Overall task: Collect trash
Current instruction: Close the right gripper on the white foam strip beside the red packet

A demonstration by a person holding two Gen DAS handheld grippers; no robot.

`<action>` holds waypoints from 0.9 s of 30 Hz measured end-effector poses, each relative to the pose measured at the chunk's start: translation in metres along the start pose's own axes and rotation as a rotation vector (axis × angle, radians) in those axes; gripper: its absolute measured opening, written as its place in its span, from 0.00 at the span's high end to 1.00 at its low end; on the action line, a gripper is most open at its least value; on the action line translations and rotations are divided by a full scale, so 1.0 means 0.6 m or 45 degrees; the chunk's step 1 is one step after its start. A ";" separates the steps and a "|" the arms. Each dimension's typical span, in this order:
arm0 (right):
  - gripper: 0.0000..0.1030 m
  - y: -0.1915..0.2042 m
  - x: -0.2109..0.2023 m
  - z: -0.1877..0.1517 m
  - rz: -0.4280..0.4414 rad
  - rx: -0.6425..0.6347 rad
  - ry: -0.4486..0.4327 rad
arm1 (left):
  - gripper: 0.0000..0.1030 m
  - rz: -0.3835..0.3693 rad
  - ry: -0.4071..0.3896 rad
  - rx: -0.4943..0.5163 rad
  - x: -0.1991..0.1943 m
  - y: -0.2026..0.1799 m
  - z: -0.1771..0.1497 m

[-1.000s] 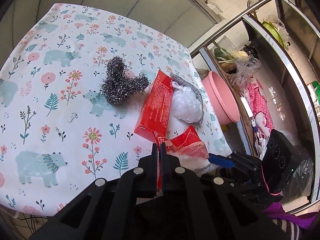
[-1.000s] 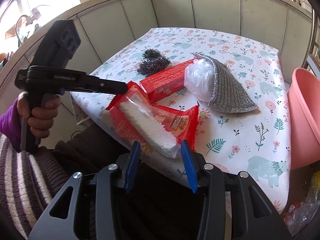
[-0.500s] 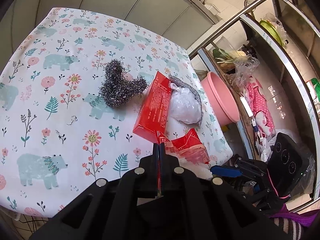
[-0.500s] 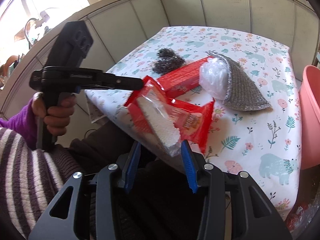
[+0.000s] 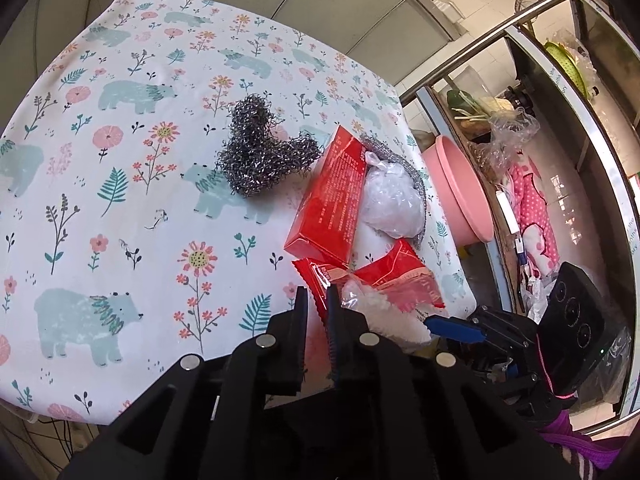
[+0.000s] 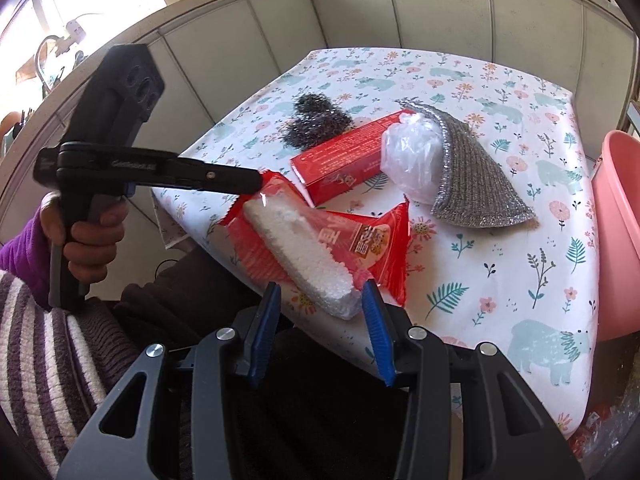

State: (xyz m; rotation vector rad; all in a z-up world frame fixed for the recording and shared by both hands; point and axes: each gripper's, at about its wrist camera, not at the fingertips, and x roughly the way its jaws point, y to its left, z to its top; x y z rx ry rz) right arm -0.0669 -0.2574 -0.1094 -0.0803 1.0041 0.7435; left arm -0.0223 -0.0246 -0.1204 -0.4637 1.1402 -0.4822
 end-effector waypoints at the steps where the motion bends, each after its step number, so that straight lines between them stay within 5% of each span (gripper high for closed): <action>1: 0.58 0.002 -0.002 -0.001 0.012 -0.008 0.004 | 0.91 -0.006 0.005 -0.009 0.001 0.002 0.000; 5: 0.58 0.004 -0.014 0.001 0.114 -0.001 0.017 | 0.90 -0.031 0.032 -0.027 0.006 0.003 0.002; 16: 0.58 -0.021 0.005 0.014 0.021 0.043 0.024 | 0.88 -0.121 0.064 -0.119 0.012 0.008 0.004; 23: 0.59 -0.021 0.016 0.007 -0.041 0.013 0.056 | 1.00 -0.126 -0.008 0.020 -0.001 -0.019 -0.001; 27: 0.67 -0.020 0.017 0.003 -0.063 0.006 0.035 | 1.00 -0.108 -0.060 0.064 -0.017 -0.030 0.003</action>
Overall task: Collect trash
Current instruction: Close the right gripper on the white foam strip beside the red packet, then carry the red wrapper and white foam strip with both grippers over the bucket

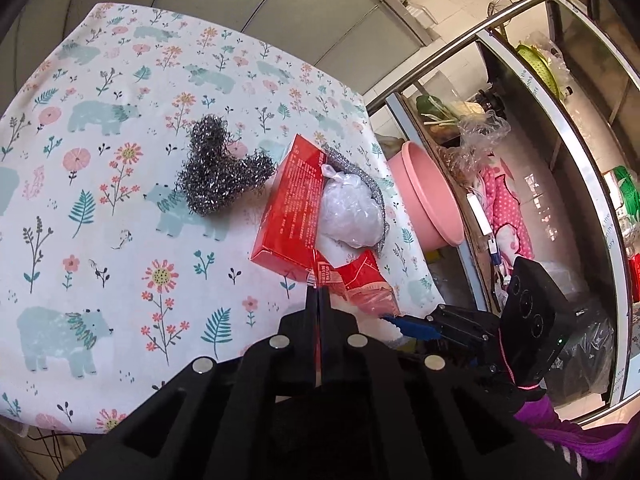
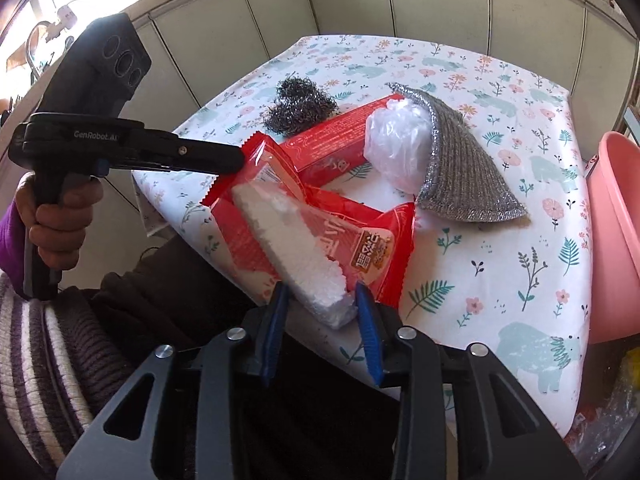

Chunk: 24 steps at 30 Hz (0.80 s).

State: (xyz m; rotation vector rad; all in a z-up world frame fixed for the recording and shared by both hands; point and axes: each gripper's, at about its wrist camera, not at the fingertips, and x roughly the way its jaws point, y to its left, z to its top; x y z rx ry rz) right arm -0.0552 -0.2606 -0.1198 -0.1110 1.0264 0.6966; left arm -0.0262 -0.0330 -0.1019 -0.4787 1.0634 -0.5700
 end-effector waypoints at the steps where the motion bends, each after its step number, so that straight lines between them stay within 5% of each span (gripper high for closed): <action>1: 0.68 -0.001 -0.004 0.000 0.020 0.012 -0.014 | 1.00 0.010 -0.013 0.011 -0.004 -0.002 0.002; 11: 0.74 -0.006 -0.059 -0.007 0.019 0.037 -0.123 | 1.00 0.037 -0.143 0.105 -0.053 -0.027 0.028; 24: 0.74 -0.032 -0.178 -0.009 -0.081 0.119 -0.353 | 1.00 0.086 -0.376 0.367 -0.116 -0.136 0.077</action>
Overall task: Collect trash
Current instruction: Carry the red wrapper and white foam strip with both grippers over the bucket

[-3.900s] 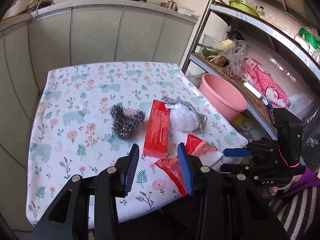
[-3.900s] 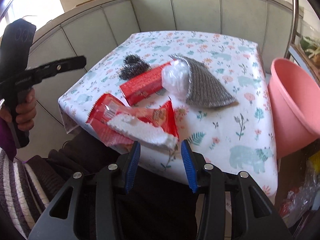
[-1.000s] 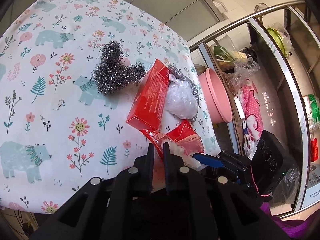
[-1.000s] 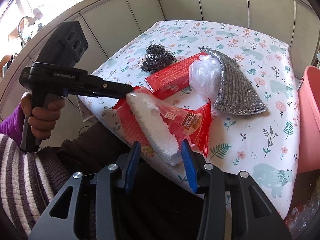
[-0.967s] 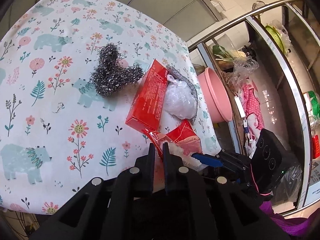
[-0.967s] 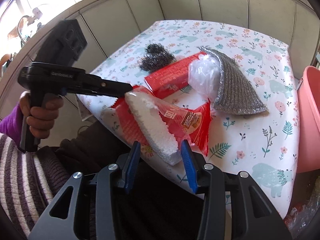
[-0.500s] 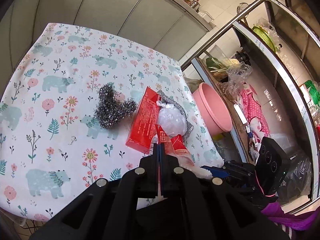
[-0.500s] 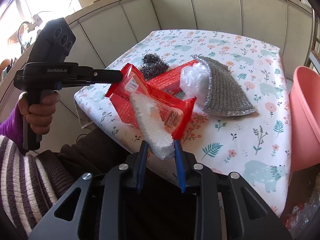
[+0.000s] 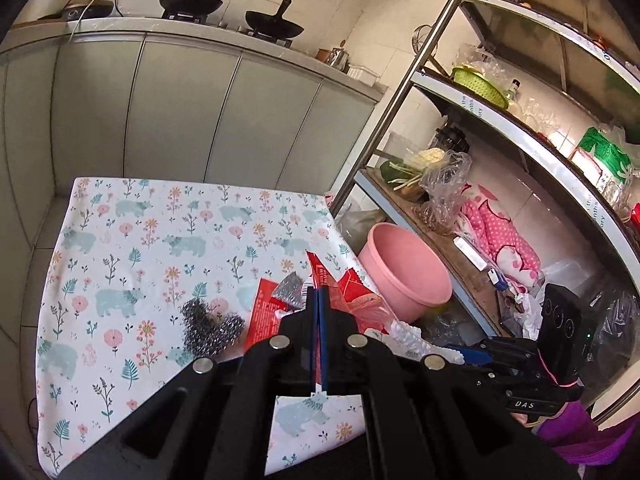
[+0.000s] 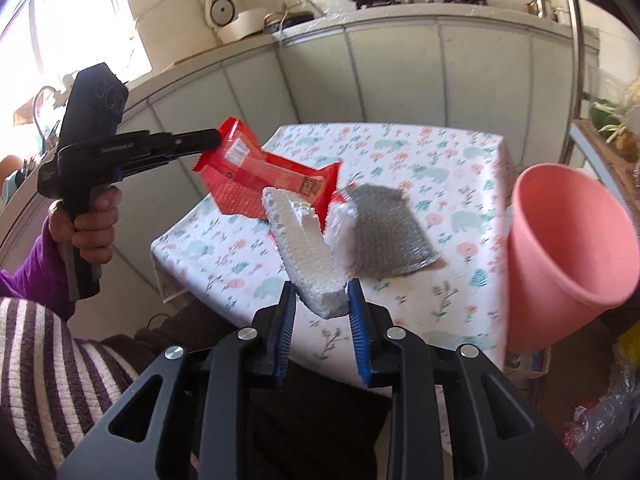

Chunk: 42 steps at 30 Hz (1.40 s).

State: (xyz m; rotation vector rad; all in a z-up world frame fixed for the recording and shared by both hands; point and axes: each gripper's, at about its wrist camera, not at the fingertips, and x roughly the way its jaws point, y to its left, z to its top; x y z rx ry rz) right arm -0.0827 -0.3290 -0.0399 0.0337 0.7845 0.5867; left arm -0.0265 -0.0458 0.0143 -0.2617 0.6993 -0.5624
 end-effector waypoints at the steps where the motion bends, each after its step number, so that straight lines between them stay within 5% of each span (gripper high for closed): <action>1: 0.74 -0.007 -0.008 0.004 -0.020 0.017 -0.026 | 1.00 -0.012 -0.009 0.011 0.003 -0.007 0.007; 12: 0.74 -0.099 -0.046 0.032 -0.393 0.150 -0.156 | 1.00 -0.110 -0.047 0.164 0.102 -0.131 0.076; 24: 0.74 -0.221 -0.059 0.022 -0.593 0.398 -0.195 | 1.00 -0.117 -0.033 0.249 0.252 -0.208 0.125; 42: 0.74 -0.354 0.029 0.028 -0.876 0.615 -0.125 | 1.00 -0.045 0.118 0.360 0.461 -0.271 0.060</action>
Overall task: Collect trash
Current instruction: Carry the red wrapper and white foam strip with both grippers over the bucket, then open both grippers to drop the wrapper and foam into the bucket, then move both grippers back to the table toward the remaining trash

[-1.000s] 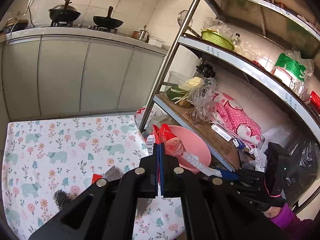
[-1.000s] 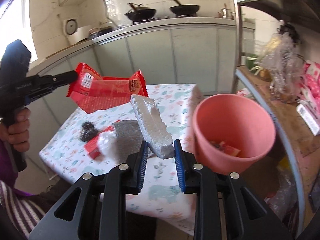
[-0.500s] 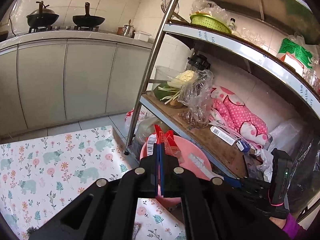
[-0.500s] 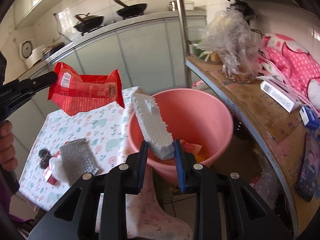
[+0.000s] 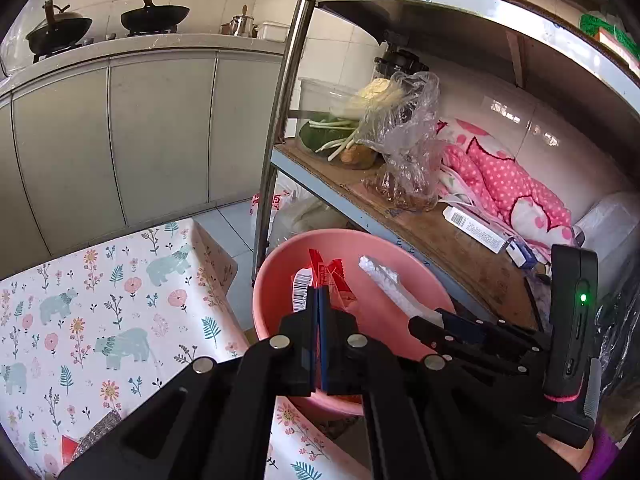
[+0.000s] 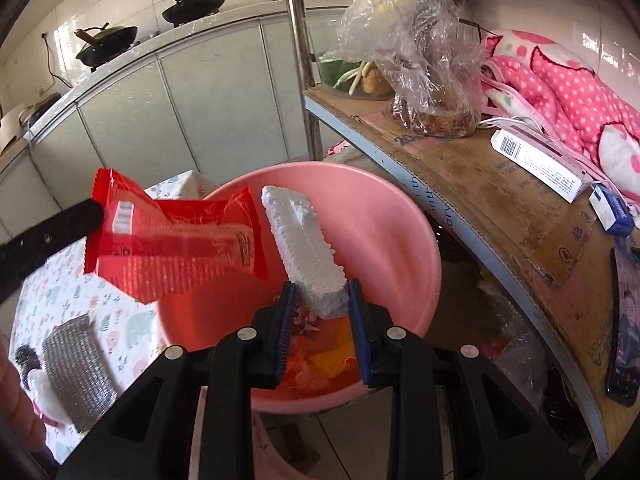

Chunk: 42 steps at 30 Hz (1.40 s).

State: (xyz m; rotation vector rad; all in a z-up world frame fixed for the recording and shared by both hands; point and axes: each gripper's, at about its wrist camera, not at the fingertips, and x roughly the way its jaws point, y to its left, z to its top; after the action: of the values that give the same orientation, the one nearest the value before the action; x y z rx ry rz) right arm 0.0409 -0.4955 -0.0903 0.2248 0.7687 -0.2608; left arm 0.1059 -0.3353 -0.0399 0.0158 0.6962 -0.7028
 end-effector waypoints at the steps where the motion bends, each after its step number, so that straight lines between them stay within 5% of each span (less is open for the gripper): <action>1: 0.74 0.001 0.004 0.001 -0.008 0.004 0.001 | 1.00 0.002 0.006 0.000 0.005 0.000 -0.002; 15: 0.71 -0.007 0.029 0.006 -0.067 0.052 0.033 | 0.97 -0.030 0.041 -0.013 0.023 0.003 -0.011; 20: 0.71 -0.008 0.026 0.004 -0.077 0.055 0.034 | 0.85 -0.040 0.050 -0.033 0.014 0.005 -0.010; 26: 0.58 -0.008 0.013 0.004 -0.074 0.068 0.011 | 0.81 -0.043 0.045 -0.017 -0.005 0.000 -0.013; 42: 0.58 0.037 -0.042 0.003 -0.048 0.012 -0.055 | 0.77 -0.038 -0.015 -0.012 -0.100 0.015 -0.026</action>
State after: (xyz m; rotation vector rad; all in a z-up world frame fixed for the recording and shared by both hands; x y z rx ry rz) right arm 0.0319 -0.4714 -0.0691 0.2135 0.7293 -0.3039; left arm 0.0693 -0.2895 -0.0184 -0.0073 0.6898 -0.7281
